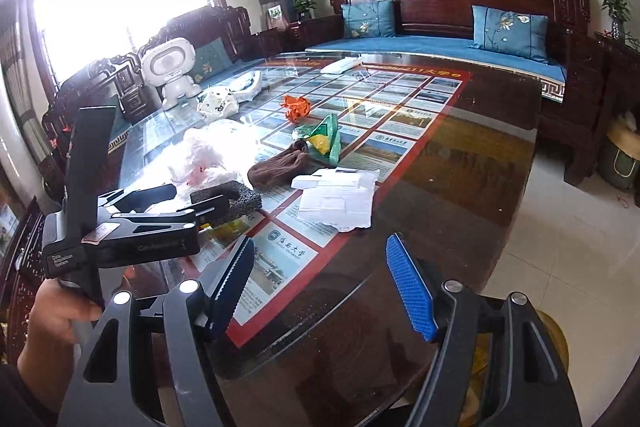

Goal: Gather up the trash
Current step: 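Move both tools back over the table toward the black foam and white box, then grasp the black foam square with the left tool while the right tool grasps the white paper box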

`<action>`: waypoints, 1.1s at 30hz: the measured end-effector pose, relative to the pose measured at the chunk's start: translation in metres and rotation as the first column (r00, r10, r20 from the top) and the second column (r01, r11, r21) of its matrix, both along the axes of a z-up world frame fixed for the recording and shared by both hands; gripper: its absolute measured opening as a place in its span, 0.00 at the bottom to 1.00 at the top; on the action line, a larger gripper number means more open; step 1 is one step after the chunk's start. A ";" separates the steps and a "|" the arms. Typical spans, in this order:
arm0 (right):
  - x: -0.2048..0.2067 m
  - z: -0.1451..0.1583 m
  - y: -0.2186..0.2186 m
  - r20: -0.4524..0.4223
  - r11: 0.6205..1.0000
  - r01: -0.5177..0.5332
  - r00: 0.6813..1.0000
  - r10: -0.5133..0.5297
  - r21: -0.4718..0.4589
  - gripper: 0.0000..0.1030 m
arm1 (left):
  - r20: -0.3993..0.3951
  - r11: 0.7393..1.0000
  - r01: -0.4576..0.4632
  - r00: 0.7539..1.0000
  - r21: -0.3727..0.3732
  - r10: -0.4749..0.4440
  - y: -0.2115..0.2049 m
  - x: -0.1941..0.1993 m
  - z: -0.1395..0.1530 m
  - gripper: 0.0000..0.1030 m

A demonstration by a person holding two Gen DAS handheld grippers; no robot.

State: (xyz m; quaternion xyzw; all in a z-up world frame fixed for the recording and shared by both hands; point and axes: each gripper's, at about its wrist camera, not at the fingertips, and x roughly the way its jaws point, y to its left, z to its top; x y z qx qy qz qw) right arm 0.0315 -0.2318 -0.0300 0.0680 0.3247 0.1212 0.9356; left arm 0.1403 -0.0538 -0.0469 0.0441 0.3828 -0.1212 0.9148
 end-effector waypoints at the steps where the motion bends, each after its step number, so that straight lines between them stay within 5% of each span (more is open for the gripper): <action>1: 0.003 -0.003 0.004 -0.011 1.000 -0.005 1.000 0.005 -0.004 0.65 | -0.005 1.000 -0.001 1.000 0.003 0.001 0.002 0.003 -0.003 0.92; 14: 0.046 -0.022 0.011 -0.092 1.000 -0.023 0.995 0.024 0.017 0.67 | -0.078 0.999 0.046 0.996 0.027 -0.044 -0.003 0.029 -0.023 0.92; 15: 0.050 -0.023 0.011 -0.096 1.000 -0.021 0.995 0.023 0.018 0.68 | -0.078 0.998 0.048 0.996 0.030 -0.046 -0.004 0.030 -0.023 0.91; 18: 0.062 -0.025 0.013 -0.106 1.000 -0.015 0.994 0.016 0.012 0.71 | -0.113 0.997 0.073 0.991 0.005 -0.072 -0.004 0.033 -0.027 0.66; 21: 0.075 -0.028 0.018 -0.113 1.000 0.002 0.994 -0.002 0.001 0.85 | -0.117 0.997 0.076 0.990 -0.023 -0.078 -0.001 0.033 -0.027 0.66; 33: 0.123 -0.044 0.029 -0.168 0.988 0.078 0.981 -0.099 -0.131 0.90 | -0.122 0.994 0.090 0.988 -0.060 -0.097 0.006 0.035 -0.027 0.64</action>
